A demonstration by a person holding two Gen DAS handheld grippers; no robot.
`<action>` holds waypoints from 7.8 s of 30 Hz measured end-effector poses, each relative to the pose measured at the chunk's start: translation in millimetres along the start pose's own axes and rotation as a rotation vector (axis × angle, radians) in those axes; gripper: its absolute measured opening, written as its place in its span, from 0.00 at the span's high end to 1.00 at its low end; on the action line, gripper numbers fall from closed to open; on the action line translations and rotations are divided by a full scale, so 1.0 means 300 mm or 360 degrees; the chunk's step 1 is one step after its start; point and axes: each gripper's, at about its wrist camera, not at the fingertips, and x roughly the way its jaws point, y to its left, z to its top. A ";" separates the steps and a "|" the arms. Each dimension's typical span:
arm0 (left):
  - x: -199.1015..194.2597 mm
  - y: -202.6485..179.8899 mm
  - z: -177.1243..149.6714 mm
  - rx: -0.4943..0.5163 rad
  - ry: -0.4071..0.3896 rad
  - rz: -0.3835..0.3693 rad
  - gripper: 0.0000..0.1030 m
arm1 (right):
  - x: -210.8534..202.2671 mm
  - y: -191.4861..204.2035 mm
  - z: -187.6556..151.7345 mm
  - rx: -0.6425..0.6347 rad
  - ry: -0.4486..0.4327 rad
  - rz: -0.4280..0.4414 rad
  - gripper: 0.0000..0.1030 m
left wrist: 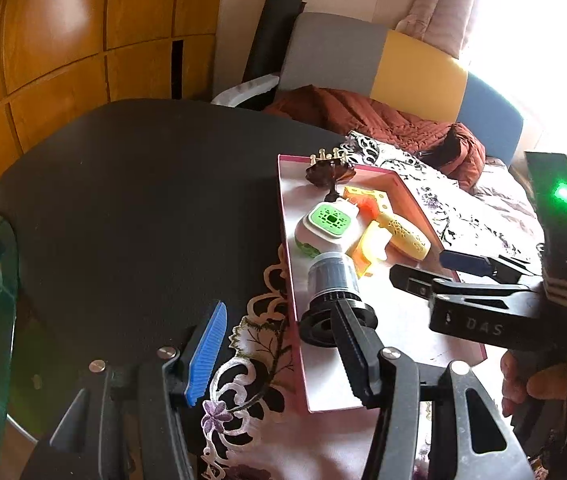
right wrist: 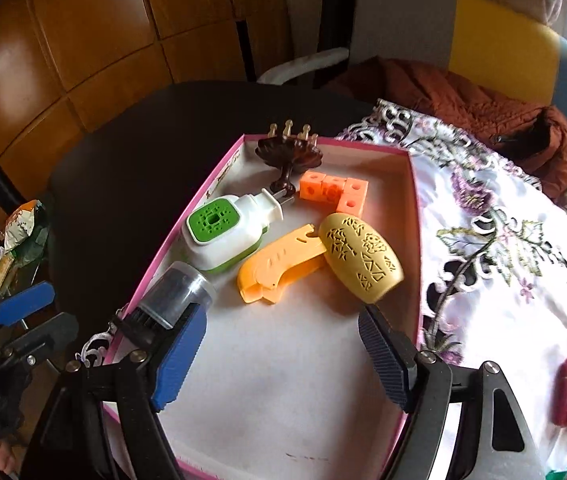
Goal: Organize rigid objects
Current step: 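Lower the orange clip into the tray and open the right tool, then withdraw both tools from the tray toward the remaining toys, then grasp the green stand with the left tool, then grasp the magenta suction cup with the right tool, then carry the green stand into the tray and open the left tool while the right tool holds the magenta cup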
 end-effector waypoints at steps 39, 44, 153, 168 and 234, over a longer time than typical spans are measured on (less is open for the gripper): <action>-0.016 -0.363 -0.025 0.0458 0.0056 -0.0257 0.47 | -0.636 -1.130 -0.536 0.1501 -0.0383 -0.0912 0.07; 0.012 -0.484 -0.047 0.0560 0.0116 -0.0341 0.47 | -0.633 -1.182 -0.603 0.1738 -0.0362 -0.0794 0.07; 0.175 -0.942 -0.189 0.0793 0.0258 -0.0764 0.72 | -0.309 -1.255 -0.499 0.1365 0.0121 -0.0796 0.53; 0.056 -0.823 -0.116 0.0711 0.0116 -0.0706 0.72 | -0.307 -1.252 -0.493 0.1347 0.0110 -0.0792 0.46; 0.429 -0.405 0.177 0.0263 0.0305 -0.0238 0.66 | -0.308 -1.236 -0.460 0.1243 0.0134 -0.0893 0.69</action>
